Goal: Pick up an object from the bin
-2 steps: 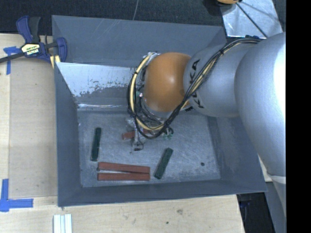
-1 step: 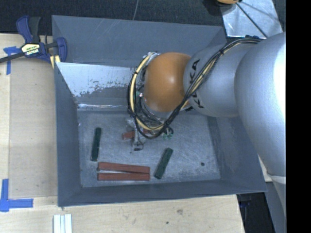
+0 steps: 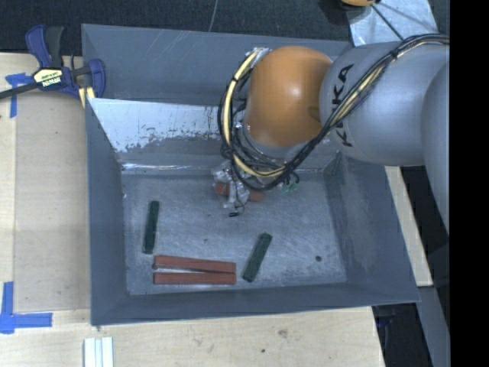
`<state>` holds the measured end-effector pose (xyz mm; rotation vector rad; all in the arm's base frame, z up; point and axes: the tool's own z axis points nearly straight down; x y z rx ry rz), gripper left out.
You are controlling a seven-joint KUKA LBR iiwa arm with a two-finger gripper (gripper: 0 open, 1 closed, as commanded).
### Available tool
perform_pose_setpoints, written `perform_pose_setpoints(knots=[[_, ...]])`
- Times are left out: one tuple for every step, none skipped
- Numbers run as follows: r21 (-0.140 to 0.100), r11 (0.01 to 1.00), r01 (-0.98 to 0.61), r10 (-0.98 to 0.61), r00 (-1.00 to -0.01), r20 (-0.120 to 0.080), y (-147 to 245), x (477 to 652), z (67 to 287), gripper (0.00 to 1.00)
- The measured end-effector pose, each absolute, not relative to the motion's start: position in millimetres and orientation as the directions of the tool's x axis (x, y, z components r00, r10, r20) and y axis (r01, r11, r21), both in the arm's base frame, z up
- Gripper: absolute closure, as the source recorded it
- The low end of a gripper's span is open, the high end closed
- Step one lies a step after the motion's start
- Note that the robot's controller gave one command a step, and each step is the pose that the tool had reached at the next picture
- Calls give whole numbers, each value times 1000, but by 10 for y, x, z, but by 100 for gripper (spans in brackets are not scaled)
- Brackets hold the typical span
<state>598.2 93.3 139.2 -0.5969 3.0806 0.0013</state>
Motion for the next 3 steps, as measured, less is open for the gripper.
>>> perform_pose_setpoints(knots=[[0, 928, -373, -373, -928, -4, 933, 5982, 1391, 100], [1, 905, -425, -425, -905, 1, 973, 6005, 1962, 100], [1, 897, -443, -443, -897, -2, 957, 6016, 2180, 100]])
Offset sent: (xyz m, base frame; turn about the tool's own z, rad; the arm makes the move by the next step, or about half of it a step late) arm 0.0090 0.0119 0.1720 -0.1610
